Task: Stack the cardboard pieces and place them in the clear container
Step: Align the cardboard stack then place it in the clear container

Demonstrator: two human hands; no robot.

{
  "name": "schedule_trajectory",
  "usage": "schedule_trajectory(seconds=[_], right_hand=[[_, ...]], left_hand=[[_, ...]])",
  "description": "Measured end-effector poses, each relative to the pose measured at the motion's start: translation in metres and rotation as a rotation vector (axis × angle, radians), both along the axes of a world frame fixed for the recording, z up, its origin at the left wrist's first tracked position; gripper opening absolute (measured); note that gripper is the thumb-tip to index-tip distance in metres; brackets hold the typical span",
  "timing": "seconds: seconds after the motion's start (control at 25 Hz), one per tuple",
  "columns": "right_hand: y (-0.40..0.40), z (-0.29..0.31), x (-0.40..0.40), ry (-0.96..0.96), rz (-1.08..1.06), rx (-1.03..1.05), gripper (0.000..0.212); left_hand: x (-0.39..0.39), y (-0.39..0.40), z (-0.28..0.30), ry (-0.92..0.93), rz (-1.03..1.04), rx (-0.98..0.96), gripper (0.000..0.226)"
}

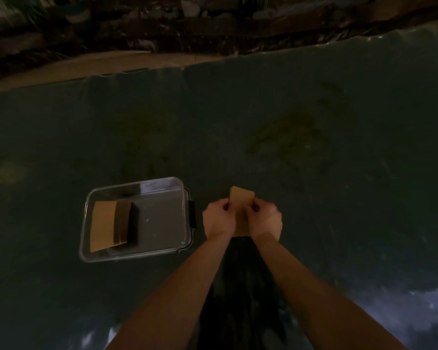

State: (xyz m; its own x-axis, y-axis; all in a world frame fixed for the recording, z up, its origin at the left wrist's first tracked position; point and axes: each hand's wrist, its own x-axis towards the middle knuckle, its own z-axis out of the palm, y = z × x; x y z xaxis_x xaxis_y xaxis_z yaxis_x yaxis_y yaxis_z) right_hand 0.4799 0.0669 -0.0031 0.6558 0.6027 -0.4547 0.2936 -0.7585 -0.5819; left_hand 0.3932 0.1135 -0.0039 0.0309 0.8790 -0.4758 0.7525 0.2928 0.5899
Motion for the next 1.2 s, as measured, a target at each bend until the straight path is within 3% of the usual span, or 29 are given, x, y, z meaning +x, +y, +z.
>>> schedule_trajectory(seconds=[0.16,0.32,0.56,0.72,0.84,0.96,1.04,1.2], right_hand=[[0.001,-0.008,-0.001,-0.020,-0.015,-0.001,0.025],[0.002,-0.011,-0.007,0.128,-0.178,-0.029,0.046],[0.013,-0.002,-0.004,0.435,-0.309,-0.034,0.027],[0.003,0.004,0.000,0.727,-0.412,0.003,0.029],[-0.004,0.007,-0.003,0.915,-0.484,0.093,0.045],[-0.015,0.007,-0.012,0.900,-0.326,0.158,0.055],[-0.024,0.011,-0.020,0.897,-0.189,0.220,0.046],[-0.044,0.015,-0.026,0.716,0.116,0.295,0.038]], left_hand=[[-0.001,0.004,-0.005,0.018,-0.071,-0.004,0.025],[0.001,0.004,-0.006,-0.006,-0.076,-0.047,0.034],[0.012,0.002,-0.010,-0.077,-0.056,-0.159,0.025],[0.007,0.000,-0.004,-0.284,0.024,-0.242,0.028],[-0.004,-0.009,-0.001,-0.473,0.108,-0.329,0.042],[-0.022,-0.025,0.002,-0.619,0.144,-0.261,0.037],[-0.037,-0.035,0.004,-0.626,0.138,-0.214,0.041],[-0.066,-0.057,-0.004,-0.689,-0.055,-0.135,0.075]])
